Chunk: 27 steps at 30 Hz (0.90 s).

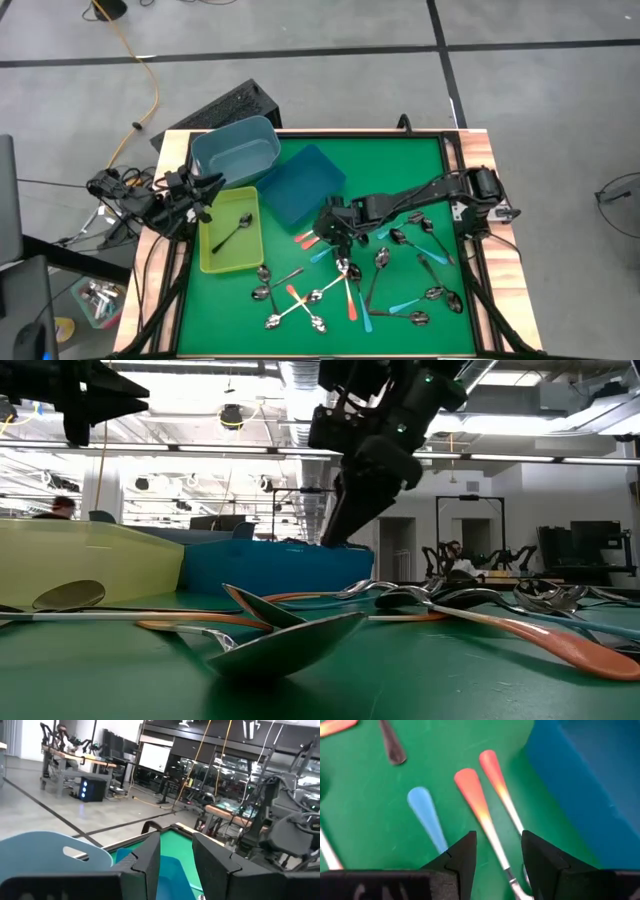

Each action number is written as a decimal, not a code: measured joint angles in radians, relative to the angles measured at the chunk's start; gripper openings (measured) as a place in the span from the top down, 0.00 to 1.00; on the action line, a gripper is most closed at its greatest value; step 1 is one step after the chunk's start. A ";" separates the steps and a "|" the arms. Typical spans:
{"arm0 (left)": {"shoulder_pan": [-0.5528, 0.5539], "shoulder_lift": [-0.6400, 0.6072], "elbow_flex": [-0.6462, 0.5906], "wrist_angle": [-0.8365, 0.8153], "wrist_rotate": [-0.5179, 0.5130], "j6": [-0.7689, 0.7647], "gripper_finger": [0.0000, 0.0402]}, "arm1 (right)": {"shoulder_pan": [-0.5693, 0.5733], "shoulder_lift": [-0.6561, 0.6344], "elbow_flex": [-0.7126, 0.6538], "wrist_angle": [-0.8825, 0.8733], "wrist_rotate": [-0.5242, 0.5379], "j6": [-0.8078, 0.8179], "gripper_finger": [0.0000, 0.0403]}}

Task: Sort silverware by color (type)
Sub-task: Put the blue spoon into the light blue bin

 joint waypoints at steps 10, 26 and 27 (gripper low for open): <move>0.000 0.000 0.000 -0.043 -0.015 -0.032 0.75 | 0.006 0.000 0.000 0.033 0.003 0.008 0.59; 0.000 0.000 0.000 -0.072 -0.028 -0.034 0.75 | 0.008 0.000 0.000 0.140 0.008 0.087 0.59; 0.000 0.000 0.000 -0.072 -0.035 -0.032 0.75 | 0.008 0.000 0.000 0.154 0.008 0.087 0.59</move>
